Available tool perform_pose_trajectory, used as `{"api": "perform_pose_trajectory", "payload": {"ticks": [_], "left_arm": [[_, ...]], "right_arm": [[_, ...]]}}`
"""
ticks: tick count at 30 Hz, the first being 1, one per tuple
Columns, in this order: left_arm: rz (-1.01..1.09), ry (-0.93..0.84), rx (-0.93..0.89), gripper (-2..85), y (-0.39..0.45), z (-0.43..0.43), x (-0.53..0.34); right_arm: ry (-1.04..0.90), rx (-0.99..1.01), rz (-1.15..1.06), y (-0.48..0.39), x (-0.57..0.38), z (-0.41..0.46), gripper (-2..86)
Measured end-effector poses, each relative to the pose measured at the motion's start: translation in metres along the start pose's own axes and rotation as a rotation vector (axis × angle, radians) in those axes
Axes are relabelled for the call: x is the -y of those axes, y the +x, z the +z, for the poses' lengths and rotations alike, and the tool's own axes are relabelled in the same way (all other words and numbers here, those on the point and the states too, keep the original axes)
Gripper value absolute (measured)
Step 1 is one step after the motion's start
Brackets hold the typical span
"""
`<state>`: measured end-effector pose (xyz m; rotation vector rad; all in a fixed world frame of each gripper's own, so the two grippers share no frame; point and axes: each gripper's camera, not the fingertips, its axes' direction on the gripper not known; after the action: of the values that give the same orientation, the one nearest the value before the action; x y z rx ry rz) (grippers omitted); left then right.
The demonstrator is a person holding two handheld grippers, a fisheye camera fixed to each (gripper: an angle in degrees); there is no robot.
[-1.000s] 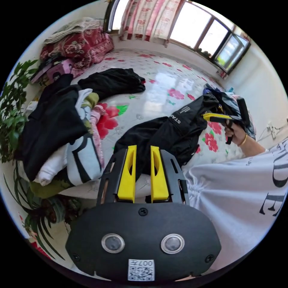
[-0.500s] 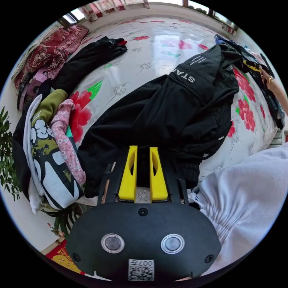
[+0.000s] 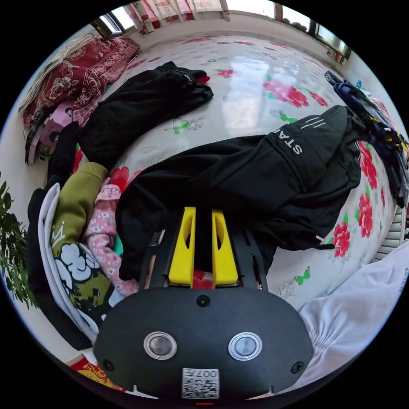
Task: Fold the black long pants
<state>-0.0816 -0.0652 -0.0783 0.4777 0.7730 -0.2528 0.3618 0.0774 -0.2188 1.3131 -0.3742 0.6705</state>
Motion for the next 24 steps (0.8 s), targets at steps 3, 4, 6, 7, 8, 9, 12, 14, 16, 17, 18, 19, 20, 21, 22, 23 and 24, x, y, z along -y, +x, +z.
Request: {"api": "perform_pose_trajectory", "payload": {"ticks": [3,4,6,7,8,9,12,14,16,17,18,19,20,21,22,23,24], "left_arm": [[-0.090,0.054,-0.083,6.3,-0.027,-0.022,-0.007],[-0.131,0.103,-0.091,6.3,-0.038,-0.038,-0.017],[-0.166,0.168,-0.080,6.3,-0.051,-0.062,-0.034],[-0.172,0.204,-0.055,6.6,-0.057,-0.075,-0.045],[-0.172,0.214,-0.042,6.9,-0.059,-0.080,-0.050],[-0.159,0.218,-0.024,7.8,-0.063,-0.085,-0.055],[-0.117,0.176,0.002,10.2,-0.067,-0.075,-0.054],[-0.098,0.128,-0.009,10.4,-0.067,-0.057,-0.046],[-0.097,0.005,0.049,7.2,-0.066,-0.024,-0.034],[-0.090,0.011,0.048,6.0,-0.066,-0.021,-0.033],[-0.090,0.053,0.049,3.8,-0.067,-0.025,-0.032],[-0.104,0.025,0.044,1.9,-0.070,-0.027,-0.029],[-0.112,0.019,0.038,1.3,-0.072,-0.031,-0.029],[-0.114,0.028,0.023,0.2,-0.076,-0.042,-0.033],[-0.115,0.079,0.001,-0.2,-0.081,-0.061,-0.043],[-0.115,0.117,-0.023,-0.4,-0.083,-0.074,-0.051],[-0.116,0.197,-0.097,-0.6,-0.089,-0.102,-0.069]], "right_arm": [[-0.130,0.342,-0.166,-0.073,-0.027,0.032,10.3],[-0.154,0.370,-0.188,-0.089,-0.032,0.039,10.5],[-0.222,0.412,-0.317,-0.148,-0.042,0.063,11.2],[-0.235,0.401,-0.348,-0.162,-0.044,0.069,11.3],[-0.261,0.378,-0.402,-0.186,-0.046,0.081,11.6],[-0.297,0.356,-0.436,-0.208,-0.047,0.094,11.9],[-0.434,0.285,-0.460,-0.248,-0.056,0.131,11.9],[-0.362,0.153,-0.473,-0.264,-0.067,0.128,10.2],[-0.387,0.161,-0.493,-0.274,-0.071,0.120,6.3],[-0.415,0.164,-0.501,-0.276,-0.071,0.113,3.0],[-0.414,0.171,-0.506,-0.273,-0.072,0.102,1.9],[-0.385,0.182,-0.499,-0.268,-0.072,0.092,1.3],[-0.297,0.223,-0.475,-0.255,-0.071,0.066,0.8],[-0.192,0.262,-0.426,-0.235,-0.071,0.032,0.4],[-0.138,0.278,-0.397,-0.224,-0.071,0.014,0.2],[-0.035,0.314,-0.348,-0.200,-0.074,-0.026,0.0],[0.055,0.351,-0.316,-0.176,-0.080,-0.067,-0.1]]}}
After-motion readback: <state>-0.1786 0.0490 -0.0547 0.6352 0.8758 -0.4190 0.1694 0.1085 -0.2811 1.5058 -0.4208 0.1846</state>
